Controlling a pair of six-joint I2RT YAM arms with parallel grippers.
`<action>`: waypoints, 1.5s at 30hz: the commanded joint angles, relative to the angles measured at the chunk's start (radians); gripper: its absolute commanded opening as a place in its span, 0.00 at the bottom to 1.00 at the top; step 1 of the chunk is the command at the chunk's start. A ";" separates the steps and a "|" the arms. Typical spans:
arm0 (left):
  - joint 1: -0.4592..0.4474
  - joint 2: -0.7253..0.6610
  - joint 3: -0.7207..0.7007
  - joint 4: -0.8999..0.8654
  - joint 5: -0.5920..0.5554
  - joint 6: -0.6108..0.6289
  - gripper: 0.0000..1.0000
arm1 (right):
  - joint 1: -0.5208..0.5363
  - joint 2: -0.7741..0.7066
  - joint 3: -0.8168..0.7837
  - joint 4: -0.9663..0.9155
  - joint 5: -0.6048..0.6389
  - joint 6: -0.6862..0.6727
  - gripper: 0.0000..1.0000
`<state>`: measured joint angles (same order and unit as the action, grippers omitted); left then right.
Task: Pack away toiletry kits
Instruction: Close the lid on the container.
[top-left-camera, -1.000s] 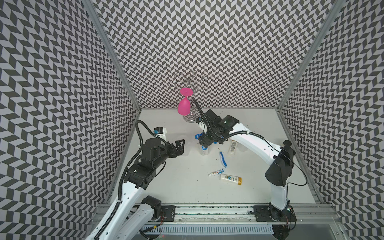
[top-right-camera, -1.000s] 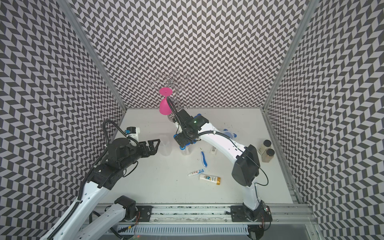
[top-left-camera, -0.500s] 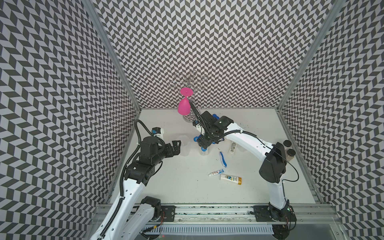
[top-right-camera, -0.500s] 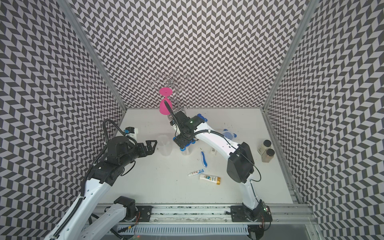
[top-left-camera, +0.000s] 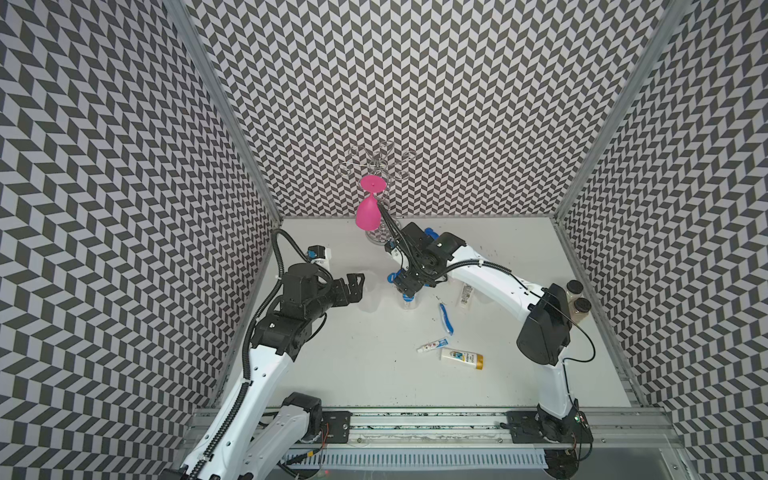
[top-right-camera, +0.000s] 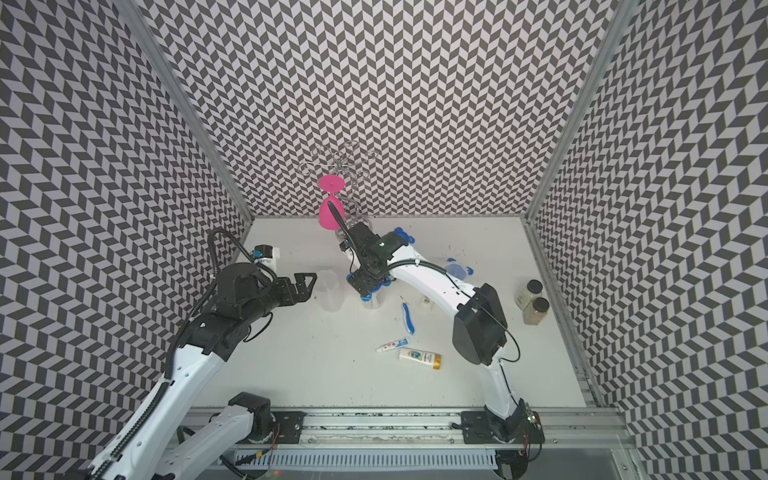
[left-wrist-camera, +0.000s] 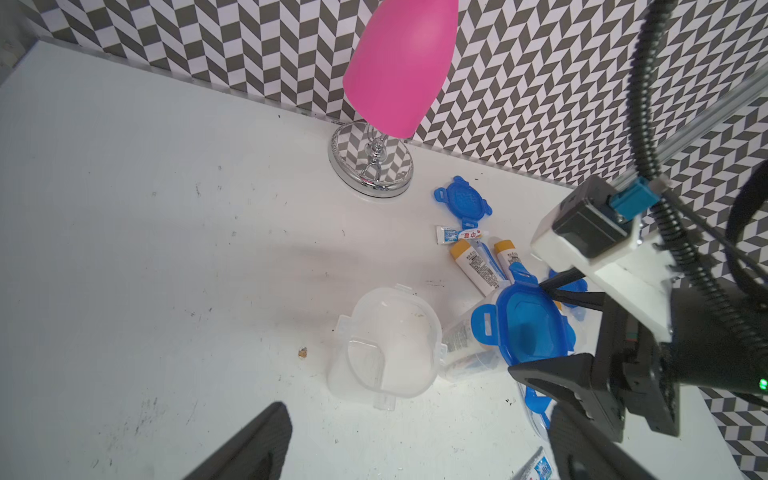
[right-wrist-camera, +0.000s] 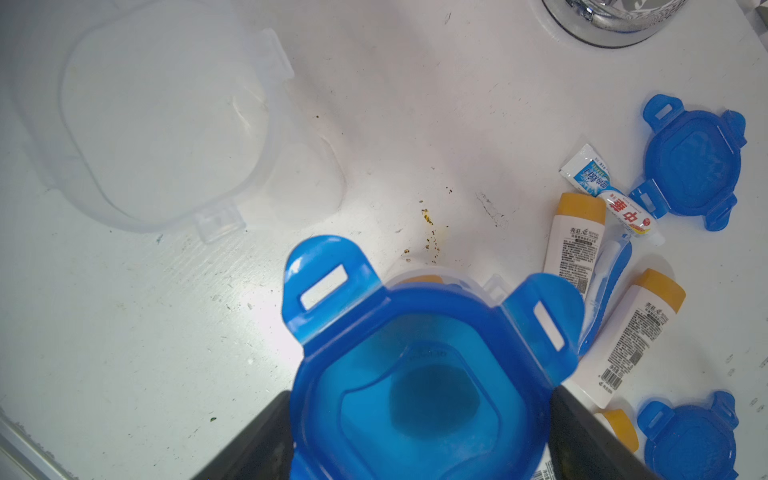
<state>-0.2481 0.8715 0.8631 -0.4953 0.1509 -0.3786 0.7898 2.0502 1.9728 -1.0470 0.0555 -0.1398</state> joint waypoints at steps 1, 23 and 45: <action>-0.003 0.000 0.010 0.029 0.022 0.008 0.99 | -0.004 0.016 0.006 0.042 0.003 -0.012 0.88; -0.006 0.083 0.065 0.008 0.070 0.012 0.99 | -0.004 -0.051 0.039 0.044 -0.023 0.029 1.00; -0.317 0.617 0.515 -0.160 -0.110 0.020 0.84 | -0.231 -0.401 -0.468 0.169 -0.308 0.185 0.76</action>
<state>-0.5560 1.4635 1.3334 -0.6155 0.1307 -0.3569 0.5541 1.6520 1.5341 -0.9516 -0.2077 0.0387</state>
